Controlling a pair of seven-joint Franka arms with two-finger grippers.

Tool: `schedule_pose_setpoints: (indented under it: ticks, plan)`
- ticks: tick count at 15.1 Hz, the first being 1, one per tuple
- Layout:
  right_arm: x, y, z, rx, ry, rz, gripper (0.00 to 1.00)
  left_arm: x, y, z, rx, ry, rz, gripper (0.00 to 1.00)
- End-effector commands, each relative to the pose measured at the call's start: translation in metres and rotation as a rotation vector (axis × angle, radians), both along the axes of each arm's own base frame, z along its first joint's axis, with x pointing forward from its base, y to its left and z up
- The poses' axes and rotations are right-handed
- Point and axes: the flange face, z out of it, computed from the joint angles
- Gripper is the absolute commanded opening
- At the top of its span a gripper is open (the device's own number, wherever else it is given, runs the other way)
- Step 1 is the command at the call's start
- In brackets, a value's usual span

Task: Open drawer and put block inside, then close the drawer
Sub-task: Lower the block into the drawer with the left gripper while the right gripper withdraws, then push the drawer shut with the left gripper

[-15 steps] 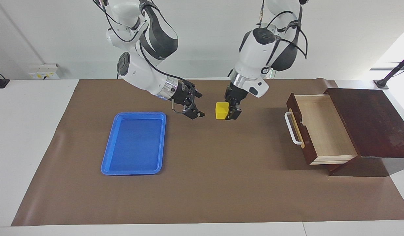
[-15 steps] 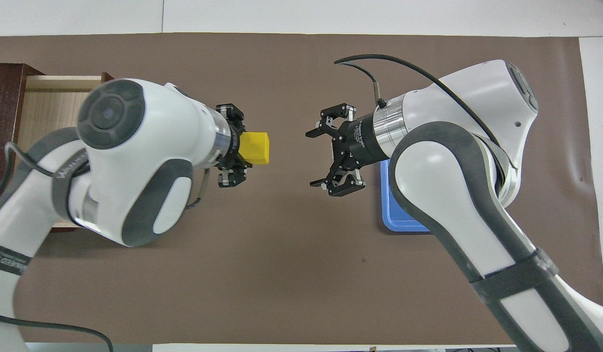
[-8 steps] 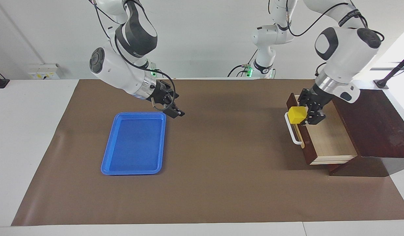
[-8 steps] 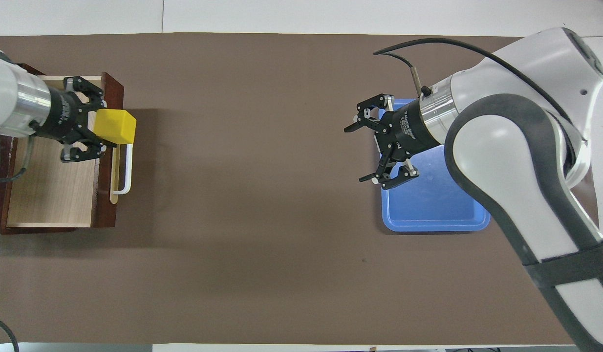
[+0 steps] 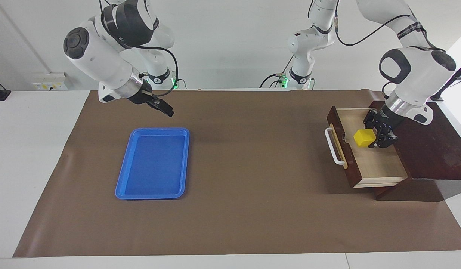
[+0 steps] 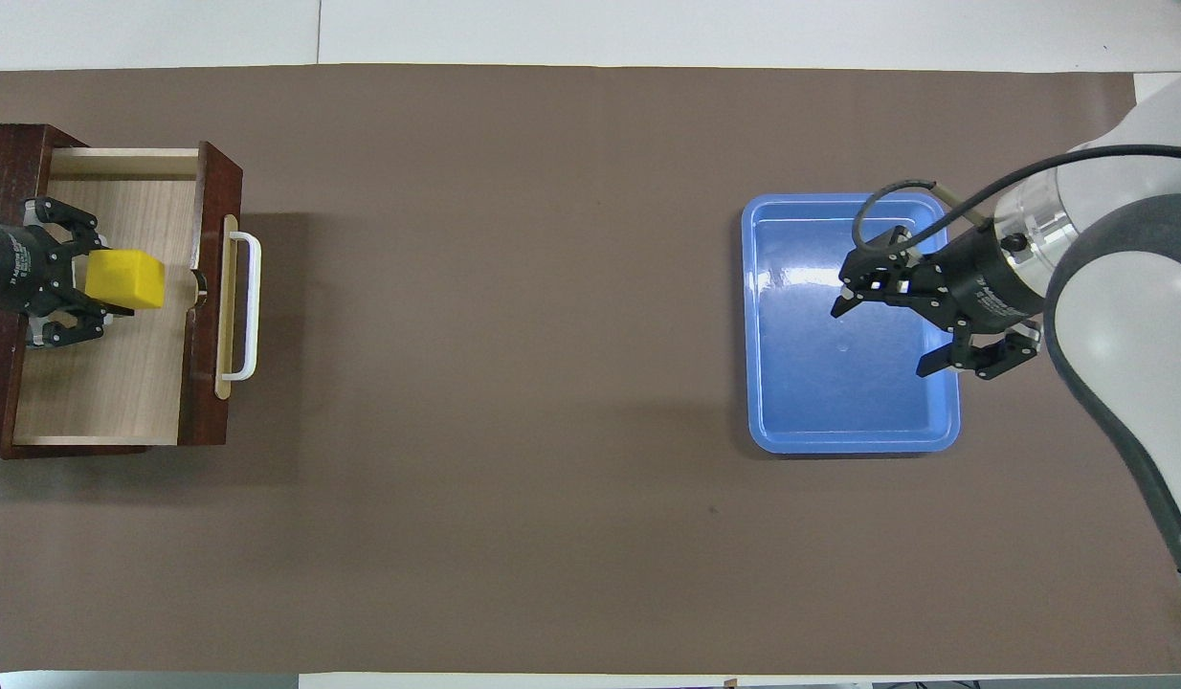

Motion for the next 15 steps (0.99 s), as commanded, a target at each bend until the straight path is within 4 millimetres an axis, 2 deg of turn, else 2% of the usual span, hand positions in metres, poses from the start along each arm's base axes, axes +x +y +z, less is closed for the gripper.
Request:
schedule_pose_setpoints:
  ticks: [1,2,3,4,5,6,7,8,9,10,11,12,13,15]
  plan:
    - [-0.010,-0.030,0.016,-0.053,-0.084,0.269,1.00,-0.023,0.005,-0.021,0.022,-0.016,-0.019,0.16]
    - [-0.011,-0.044,0.021,-0.061,-0.106,0.338,1.00,-0.027,0.006,-0.024,0.023,-0.010,-0.034,0.32]
    - [-0.012,-0.056,0.025,-0.068,-0.122,0.395,1.00,-0.027,0.005,-0.023,0.024,-0.013,-0.046,0.62]
    - [-0.012,-0.065,0.028,-0.080,-0.139,0.453,1.00,-0.026,0.006,-0.022,0.024,-0.011,-0.052,1.00]
    - [-0.011,-0.077,0.031,-0.099,-0.147,0.498,1.00,-0.020,0.002,-0.015,0.024,-0.016,-0.056,1.00]
    - [-0.011,-0.086,0.036,-0.123,-0.161,0.550,1.00,-0.011,-0.002,0.007,0.017,-0.008,-0.063,1.00]
    - [-0.011,-0.085,0.041,-0.141,-0.169,0.594,1.00,-0.002,-0.011,0.030,0.004,0.018,-0.070,1.00]
    - [-0.013,-0.079,0.045,-0.161,-0.170,0.625,1.00,0.007,-0.032,0.053,0.003,0.035,-0.074,1.00]
    - [-0.013,-0.073,0.046,-0.190,-0.169,0.645,1.00,0.014,-0.061,0.065,0.058,0.053,-0.086,1.00]
    - [-0.013,-0.071,0.044,-0.194,-0.167,0.644,1.00,0.014,-0.104,0.061,0.146,0.056,-0.125,1.00]
    - [-0.013,-0.071,0.041,-0.197,-0.179,0.644,1.00,0.007,-0.136,0.055,0.198,0.056,-0.159,1.00]
    - [-0.011,-0.072,0.040,-0.200,-0.191,0.641,1.00,0.001,-0.159,0.041,0.221,0.065,-0.188,1.00]
    - [-0.009,-0.072,0.039,-0.200,-0.196,0.641,1.00,-0.004,-0.171,0.029,0.224,0.068,-0.192,1.00]
    - [-0.006,-0.076,0.036,-0.194,-0.204,0.629,1.00,-0.009,-0.175,0.008,0.255,0.069,-0.193,1.00]
